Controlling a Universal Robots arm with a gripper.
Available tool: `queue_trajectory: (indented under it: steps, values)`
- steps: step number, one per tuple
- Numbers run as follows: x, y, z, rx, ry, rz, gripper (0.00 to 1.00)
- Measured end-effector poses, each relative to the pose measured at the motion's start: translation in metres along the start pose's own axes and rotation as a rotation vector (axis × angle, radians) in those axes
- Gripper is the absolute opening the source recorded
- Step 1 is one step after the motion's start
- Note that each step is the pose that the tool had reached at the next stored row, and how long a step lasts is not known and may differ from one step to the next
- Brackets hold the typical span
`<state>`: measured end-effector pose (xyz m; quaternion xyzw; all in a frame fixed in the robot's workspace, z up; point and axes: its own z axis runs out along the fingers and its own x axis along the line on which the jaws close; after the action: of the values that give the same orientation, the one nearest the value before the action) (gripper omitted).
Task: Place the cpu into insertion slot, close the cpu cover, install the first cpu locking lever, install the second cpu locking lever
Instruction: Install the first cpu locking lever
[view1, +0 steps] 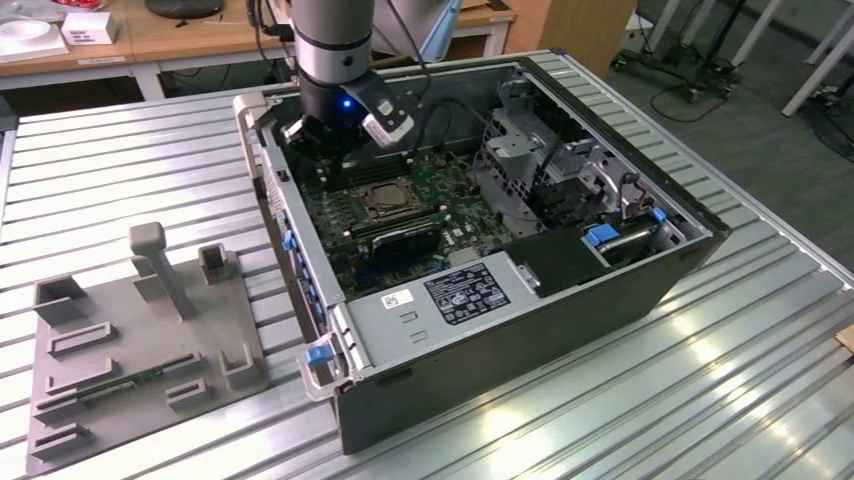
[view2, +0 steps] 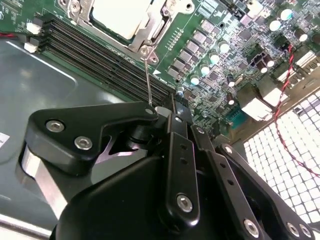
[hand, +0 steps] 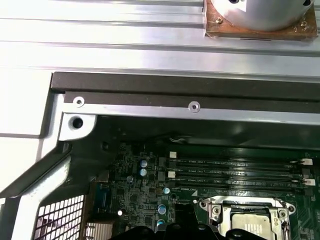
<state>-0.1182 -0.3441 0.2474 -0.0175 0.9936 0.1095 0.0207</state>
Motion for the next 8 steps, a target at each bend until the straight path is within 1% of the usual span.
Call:
queue_trajectory:
  steps: [1,3,4,8]
  values:
    - [0.0003,0.0,0.0,-0.0027,-0.0002,0.0,0.11]
    - [0.0008,0.0,0.0,-0.013,-0.0006,0.0,0.11]
    - [0.001,0.0,0.0,-0.0161,-0.0008,0.001,0.11]
    - [0.0018,0.0,-0.0001,-0.0377,-0.0016,0.001,0.11]
